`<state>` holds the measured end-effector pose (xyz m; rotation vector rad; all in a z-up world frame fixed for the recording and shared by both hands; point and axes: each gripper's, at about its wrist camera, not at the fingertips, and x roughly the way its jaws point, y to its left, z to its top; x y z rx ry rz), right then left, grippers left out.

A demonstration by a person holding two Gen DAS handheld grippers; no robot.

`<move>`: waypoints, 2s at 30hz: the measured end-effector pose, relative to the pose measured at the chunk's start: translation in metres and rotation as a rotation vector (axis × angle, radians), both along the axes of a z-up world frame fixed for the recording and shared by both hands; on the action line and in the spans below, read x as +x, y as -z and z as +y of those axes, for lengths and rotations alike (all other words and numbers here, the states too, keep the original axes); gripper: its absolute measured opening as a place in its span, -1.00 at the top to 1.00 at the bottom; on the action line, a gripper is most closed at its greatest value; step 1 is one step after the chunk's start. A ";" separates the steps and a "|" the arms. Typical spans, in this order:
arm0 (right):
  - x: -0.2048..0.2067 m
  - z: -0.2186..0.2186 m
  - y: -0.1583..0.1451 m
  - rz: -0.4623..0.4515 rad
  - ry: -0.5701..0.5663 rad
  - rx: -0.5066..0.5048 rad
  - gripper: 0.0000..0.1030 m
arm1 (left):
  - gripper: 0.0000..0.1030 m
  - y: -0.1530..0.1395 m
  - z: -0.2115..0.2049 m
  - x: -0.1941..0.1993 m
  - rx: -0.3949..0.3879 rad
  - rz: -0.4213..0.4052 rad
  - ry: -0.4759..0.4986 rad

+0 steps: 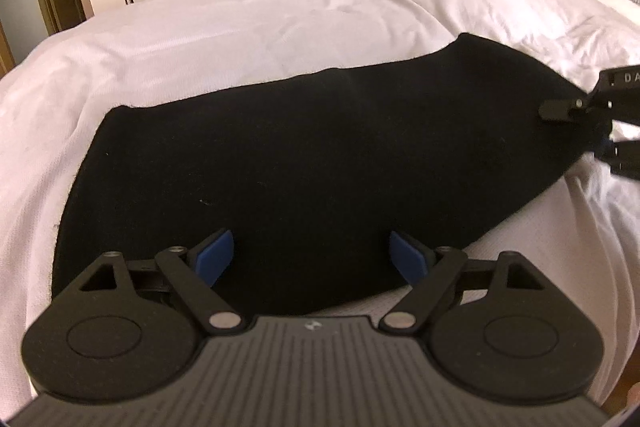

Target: Fold clothes

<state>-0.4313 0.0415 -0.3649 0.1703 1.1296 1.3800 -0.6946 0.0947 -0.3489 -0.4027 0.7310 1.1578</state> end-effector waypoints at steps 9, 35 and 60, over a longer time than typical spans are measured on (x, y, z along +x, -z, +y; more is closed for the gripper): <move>-0.029 0.013 -0.046 -0.191 -0.078 0.074 0.54 | -0.60 -0.001 0.006 -0.010 -0.014 -0.045 0.045; -0.263 -0.016 -0.016 -0.724 -0.890 0.221 0.67 | -0.54 0.014 0.052 -0.208 -0.365 -1.067 -0.203; -0.062 0.145 0.054 0.334 -0.260 -0.164 0.70 | -0.96 0.012 0.182 -0.146 -0.498 -1.068 -0.063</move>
